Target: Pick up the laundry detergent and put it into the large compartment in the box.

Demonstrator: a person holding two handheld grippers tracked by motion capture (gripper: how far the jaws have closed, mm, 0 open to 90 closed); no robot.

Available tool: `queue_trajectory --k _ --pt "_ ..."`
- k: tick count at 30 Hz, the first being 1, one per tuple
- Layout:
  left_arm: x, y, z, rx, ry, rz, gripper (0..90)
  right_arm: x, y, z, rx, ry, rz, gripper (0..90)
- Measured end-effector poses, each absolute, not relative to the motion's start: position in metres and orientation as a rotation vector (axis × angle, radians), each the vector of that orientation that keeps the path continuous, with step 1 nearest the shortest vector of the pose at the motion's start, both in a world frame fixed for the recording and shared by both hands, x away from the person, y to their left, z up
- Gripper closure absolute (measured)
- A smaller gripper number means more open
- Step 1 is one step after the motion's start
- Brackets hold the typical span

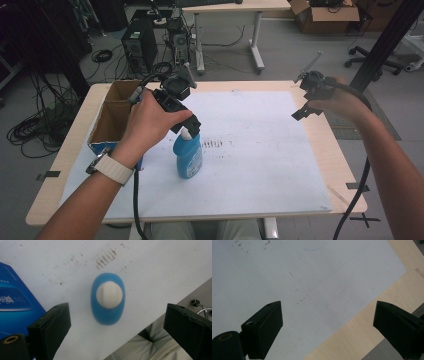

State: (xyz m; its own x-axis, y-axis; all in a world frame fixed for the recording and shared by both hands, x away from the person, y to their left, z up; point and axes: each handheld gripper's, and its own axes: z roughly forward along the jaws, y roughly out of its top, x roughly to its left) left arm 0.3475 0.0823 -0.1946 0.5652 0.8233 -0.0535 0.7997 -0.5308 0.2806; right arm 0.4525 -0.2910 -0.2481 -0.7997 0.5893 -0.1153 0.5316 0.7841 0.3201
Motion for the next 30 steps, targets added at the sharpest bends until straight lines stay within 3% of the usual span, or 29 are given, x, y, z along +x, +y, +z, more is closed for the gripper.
queue_trajectory --k 30 --pt "0.358 0.069 -0.252 2.548 1.395 0.121 6.8 0.453 -0.289 -0.251 0.878 2.774 0.412 8.8"
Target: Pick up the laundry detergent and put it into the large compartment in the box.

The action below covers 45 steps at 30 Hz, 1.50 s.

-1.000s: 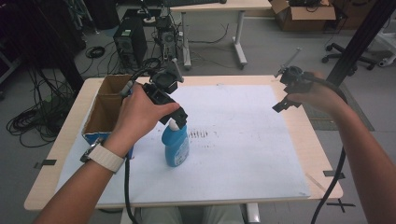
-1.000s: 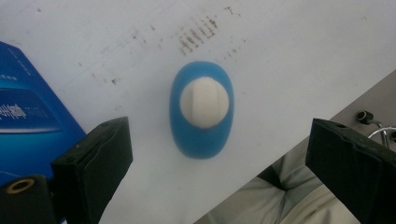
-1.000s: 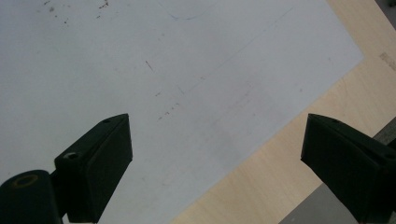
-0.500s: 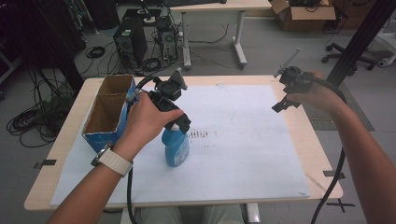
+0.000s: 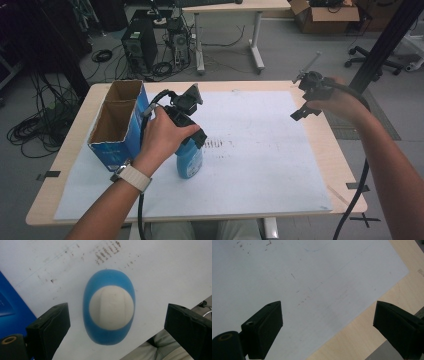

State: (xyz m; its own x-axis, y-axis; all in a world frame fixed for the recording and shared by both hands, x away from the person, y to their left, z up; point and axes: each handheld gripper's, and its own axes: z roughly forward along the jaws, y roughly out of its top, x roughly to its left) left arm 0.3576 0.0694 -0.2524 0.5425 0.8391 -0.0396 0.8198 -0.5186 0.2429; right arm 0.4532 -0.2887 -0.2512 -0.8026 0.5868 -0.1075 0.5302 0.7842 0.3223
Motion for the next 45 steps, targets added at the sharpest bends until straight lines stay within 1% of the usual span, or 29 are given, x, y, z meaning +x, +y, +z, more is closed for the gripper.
queue_trajectory --k 28,45 --pt "0.364 0.066 -0.282 2.556 1.415 0.127 8.4 0.454 -0.292 -0.253 0.88 2.78 0.423 8.8" --pt "0.364 0.065 -0.283 2.561 1.411 0.112 18.3 0.453 -0.292 -0.253 0.878 2.779 0.424 8.8"
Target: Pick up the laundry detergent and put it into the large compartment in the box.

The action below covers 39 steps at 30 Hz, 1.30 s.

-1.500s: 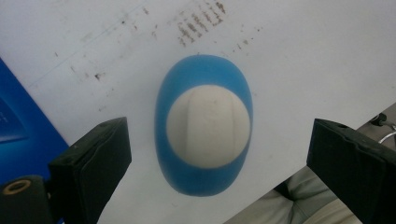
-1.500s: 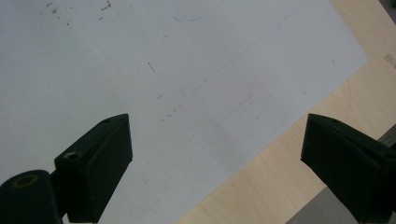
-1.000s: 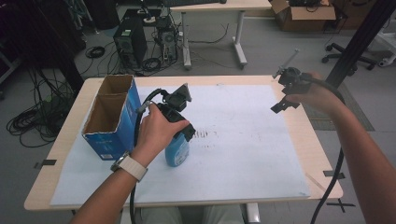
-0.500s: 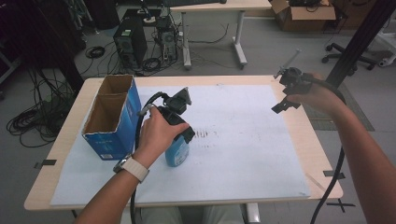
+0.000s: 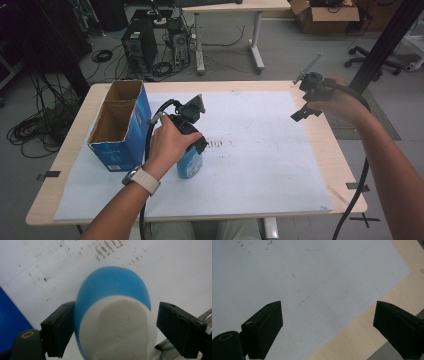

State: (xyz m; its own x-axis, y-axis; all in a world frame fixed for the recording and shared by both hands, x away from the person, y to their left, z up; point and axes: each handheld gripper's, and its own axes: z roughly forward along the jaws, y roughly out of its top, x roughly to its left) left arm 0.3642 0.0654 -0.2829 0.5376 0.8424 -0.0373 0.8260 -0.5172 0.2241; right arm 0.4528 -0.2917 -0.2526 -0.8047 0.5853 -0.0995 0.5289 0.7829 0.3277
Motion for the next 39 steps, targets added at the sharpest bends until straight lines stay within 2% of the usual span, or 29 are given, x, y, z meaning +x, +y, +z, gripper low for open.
queue_trajectory --k 10,26,39 --pt "0.3646 0.0647 -0.2836 2.567 1.413 0.111 23.2 0.452 -0.293 -0.2517 0.878 2.776 0.43 8.9" --pt "0.3648 0.0667 -0.285 2.574 1.414 0.159 36.3 0.4521 -0.2921 -0.2522 0.877 2.774 0.433 9.1" --pt "0.3665 0.0682 -0.2845 2.573 1.409 0.139 36.9 0.4512 -0.2919 -0.2526 0.876 2.773 0.441 9.3"
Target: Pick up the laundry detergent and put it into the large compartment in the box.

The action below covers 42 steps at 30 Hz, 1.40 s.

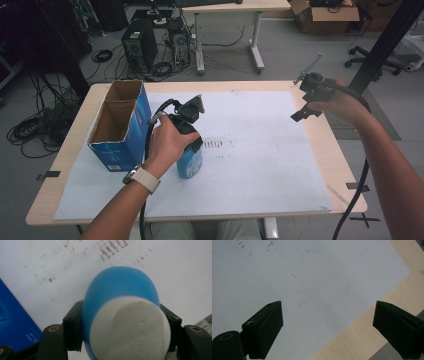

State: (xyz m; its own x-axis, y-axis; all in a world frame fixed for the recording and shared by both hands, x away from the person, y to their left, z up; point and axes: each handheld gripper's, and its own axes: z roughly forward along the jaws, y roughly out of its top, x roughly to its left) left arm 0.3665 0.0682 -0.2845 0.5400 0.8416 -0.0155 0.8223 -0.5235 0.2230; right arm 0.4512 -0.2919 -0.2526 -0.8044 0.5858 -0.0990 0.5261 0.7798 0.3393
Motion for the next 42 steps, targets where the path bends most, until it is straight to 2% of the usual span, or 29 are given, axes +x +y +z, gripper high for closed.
queue_trajectory --k 15,20,28,42 --pt "0.368 0.072 -0.268 2.572 1.4 0.103 37.2 0.451 -0.294 -0.252 0.884 2.77 0.439 9.3" --pt "0.367 0.076 -0.245 2.565 1.382 0.069 37.2 0.45 -0.294 -0.251 0.883 2.768 0.44 9.3" --pt "0.363 0.074 -0.21 2.612 1.371 0.091 37.3 0.449 -0.295 -0.251 0.885 2.767 0.441 9.3" --pt "0.366 0.092 -0.144 2.606 1.451 0.099 37.3 0.446 -0.298 -0.248 0.888 2.76 0.441 9.3"
